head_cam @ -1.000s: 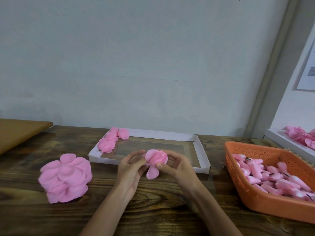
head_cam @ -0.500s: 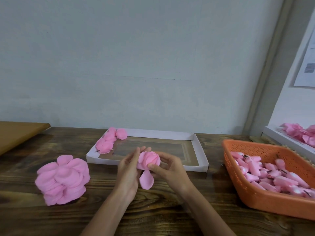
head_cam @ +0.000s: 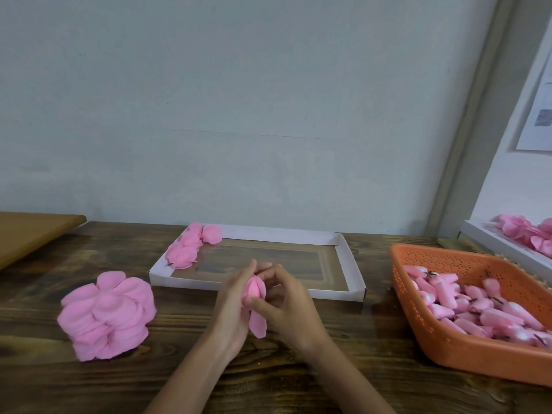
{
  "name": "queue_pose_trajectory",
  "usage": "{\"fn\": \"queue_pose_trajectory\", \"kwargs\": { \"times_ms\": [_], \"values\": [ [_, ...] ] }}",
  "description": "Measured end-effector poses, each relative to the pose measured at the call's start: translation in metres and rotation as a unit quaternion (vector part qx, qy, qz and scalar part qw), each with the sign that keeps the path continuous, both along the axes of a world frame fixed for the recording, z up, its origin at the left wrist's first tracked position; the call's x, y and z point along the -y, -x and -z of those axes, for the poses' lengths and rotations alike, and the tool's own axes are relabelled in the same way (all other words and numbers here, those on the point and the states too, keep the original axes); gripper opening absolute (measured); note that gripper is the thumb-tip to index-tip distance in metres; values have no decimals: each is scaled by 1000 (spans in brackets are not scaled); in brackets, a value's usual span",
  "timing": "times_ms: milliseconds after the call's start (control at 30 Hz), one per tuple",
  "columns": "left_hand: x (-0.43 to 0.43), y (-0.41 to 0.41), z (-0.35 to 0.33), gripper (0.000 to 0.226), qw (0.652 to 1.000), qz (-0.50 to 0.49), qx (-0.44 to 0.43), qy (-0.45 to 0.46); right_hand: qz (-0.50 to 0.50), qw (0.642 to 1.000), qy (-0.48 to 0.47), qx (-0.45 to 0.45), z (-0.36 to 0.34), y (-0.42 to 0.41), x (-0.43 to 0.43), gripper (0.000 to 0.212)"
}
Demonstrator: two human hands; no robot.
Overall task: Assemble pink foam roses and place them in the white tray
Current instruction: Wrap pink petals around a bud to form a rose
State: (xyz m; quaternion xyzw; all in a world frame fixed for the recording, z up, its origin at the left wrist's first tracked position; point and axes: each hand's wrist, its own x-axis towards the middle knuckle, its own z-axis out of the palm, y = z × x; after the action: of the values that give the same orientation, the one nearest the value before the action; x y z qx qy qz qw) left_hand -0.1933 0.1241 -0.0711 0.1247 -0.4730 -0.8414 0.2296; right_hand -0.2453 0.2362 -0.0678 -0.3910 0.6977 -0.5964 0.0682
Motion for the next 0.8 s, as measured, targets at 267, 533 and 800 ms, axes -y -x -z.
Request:
{"fn": "queue_pose_trajectory", "kwargs": {
  "times_ms": [267,533,800],
  "values": [
    [-3,-2,-1,43,998,-47,4,-32,131,989,8,-68,1,-15,7,33],
    [14,2,-4,49,982,-91,-34,-164,98,982,-160,0,-4,-8,-3,60],
    [20,9,-1,45,972,-101,-72,-200,47,983,-129,126,8,-7,4,33]
  ]
}}
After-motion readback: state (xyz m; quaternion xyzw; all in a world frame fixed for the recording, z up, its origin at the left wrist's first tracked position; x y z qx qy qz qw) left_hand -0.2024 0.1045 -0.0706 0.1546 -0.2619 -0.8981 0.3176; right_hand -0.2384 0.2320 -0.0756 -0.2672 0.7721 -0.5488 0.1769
